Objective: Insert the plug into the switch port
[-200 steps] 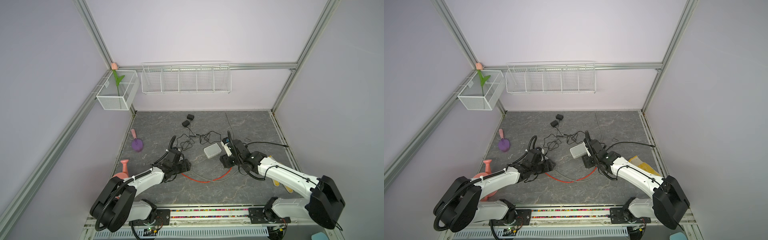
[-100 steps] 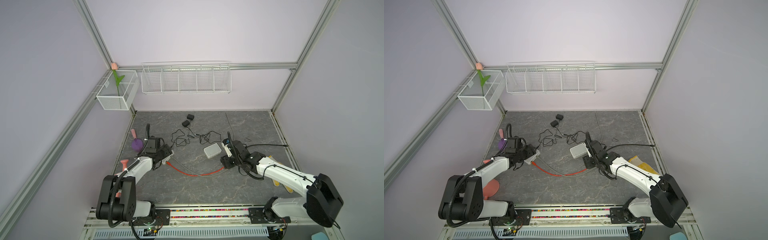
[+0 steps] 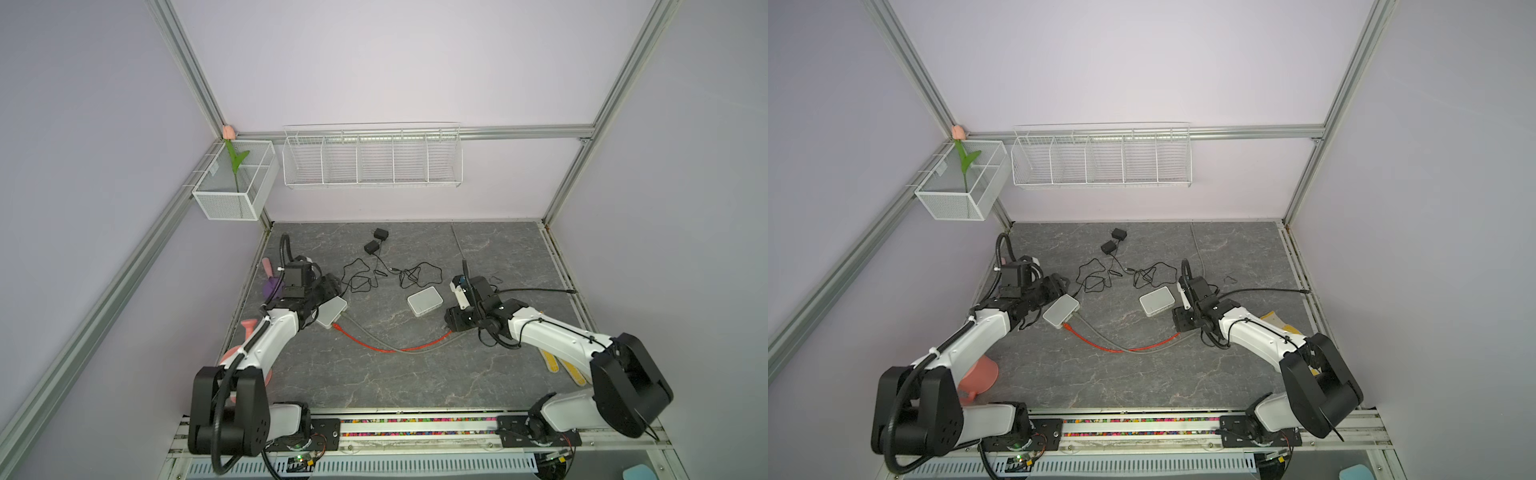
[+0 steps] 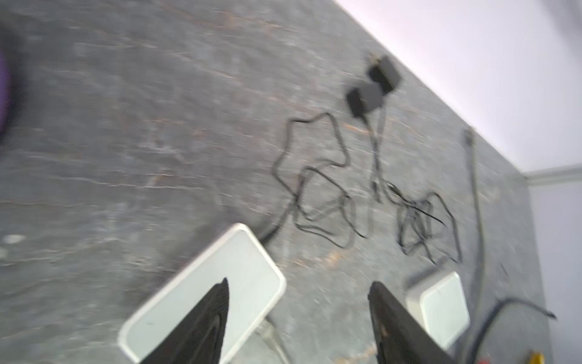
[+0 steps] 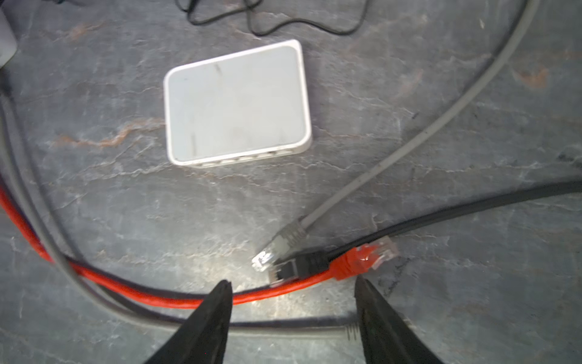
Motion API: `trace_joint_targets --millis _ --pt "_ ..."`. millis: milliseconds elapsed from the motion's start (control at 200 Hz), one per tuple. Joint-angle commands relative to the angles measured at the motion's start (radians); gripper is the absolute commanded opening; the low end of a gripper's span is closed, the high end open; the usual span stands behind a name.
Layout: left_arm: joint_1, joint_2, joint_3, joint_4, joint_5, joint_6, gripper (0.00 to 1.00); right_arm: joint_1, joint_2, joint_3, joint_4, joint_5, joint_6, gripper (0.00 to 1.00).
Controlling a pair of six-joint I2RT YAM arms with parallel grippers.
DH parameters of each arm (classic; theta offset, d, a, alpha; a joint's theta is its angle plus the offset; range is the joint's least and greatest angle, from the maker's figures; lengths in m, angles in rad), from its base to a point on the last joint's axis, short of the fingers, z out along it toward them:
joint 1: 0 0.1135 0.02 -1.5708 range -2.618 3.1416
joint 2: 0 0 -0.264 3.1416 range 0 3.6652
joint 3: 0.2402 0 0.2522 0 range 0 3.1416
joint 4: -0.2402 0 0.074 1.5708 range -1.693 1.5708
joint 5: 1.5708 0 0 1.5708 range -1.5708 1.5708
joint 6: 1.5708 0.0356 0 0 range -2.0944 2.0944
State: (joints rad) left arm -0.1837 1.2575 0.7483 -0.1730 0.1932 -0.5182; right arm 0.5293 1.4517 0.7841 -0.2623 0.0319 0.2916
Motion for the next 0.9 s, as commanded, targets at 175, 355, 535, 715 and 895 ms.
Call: trace_joint_targets --millis 175,355,535,715,895 --pt "-0.080 0.005 -0.158 0.081 0.018 -0.047 0.71 -0.085 0.155 0.043 0.081 -0.053 0.074 0.63" --pt "-0.080 0.095 -0.143 0.112 0.017 -0.037 0.71 -0.088 0.245 0.089 0.050 0.041 0.072 0.63" --pt "-0.075 0.204 -0.116 0.148 0.002 -0.030 0.71 -0.095 0.329 0.183 0.002 0.118 0.072 0.63" --pt "-0.024 0.280 -0.092 0.167 0.009 -0.022 0.71 -0.117 0.370 0.224 -0.041 0.184 0.072 0.62" --pt "0.070 0.292 -0.075 0.144 0.012 0.009 0.71 -0.153 0.340 0.224 -0.051 0.198 0.064 0.62"
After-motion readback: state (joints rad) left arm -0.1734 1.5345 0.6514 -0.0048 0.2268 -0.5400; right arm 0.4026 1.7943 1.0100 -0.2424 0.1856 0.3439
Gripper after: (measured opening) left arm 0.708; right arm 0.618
